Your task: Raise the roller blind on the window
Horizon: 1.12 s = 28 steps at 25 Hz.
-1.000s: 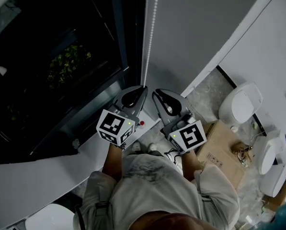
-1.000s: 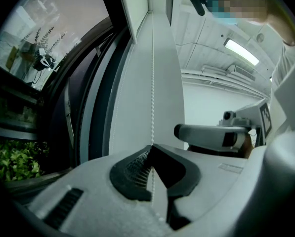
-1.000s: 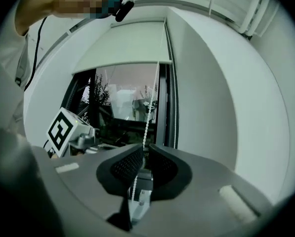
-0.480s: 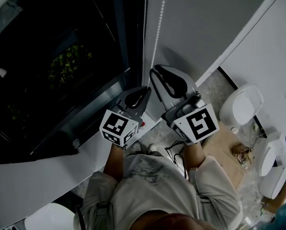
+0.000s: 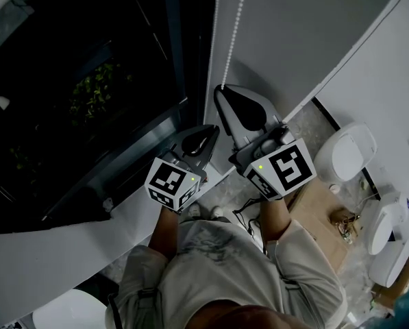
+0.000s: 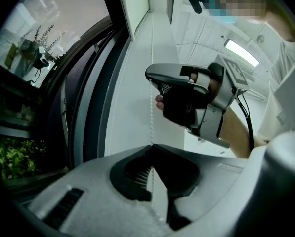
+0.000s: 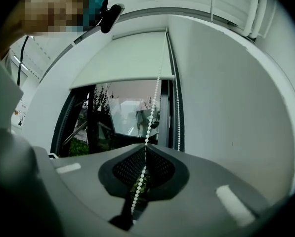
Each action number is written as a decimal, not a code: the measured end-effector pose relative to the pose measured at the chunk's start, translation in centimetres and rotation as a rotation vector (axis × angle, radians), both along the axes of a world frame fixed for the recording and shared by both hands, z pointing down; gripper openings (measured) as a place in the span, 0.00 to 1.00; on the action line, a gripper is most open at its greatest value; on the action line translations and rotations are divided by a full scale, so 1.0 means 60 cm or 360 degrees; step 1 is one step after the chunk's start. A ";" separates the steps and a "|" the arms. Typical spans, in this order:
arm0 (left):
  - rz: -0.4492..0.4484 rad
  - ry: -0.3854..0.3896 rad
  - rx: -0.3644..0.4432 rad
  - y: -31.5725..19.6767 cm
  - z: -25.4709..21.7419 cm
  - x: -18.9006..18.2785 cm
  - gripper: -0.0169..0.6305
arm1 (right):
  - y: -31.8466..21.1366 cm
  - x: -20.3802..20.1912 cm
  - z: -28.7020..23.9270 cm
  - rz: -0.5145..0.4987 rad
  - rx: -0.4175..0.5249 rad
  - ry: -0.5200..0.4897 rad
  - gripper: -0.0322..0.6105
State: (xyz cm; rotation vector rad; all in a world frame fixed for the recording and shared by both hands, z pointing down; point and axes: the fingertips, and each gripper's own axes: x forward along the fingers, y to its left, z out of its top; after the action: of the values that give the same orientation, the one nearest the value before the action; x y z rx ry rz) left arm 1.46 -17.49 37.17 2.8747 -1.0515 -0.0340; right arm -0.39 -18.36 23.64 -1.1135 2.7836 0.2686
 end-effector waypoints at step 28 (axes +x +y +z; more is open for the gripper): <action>-0.0008 -0.0084 -0.0253 0.004 0.146 -0.008 0.04 | 0.012 -0.005 0.137 0.0031 -0.0183 0.0053 0.07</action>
State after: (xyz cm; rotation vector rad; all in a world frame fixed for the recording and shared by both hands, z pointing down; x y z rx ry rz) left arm 0.96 -17.26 45.92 2.7440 -1.0205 0.1199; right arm -0.66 -17.66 31.86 -1.1722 2.8509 0.1320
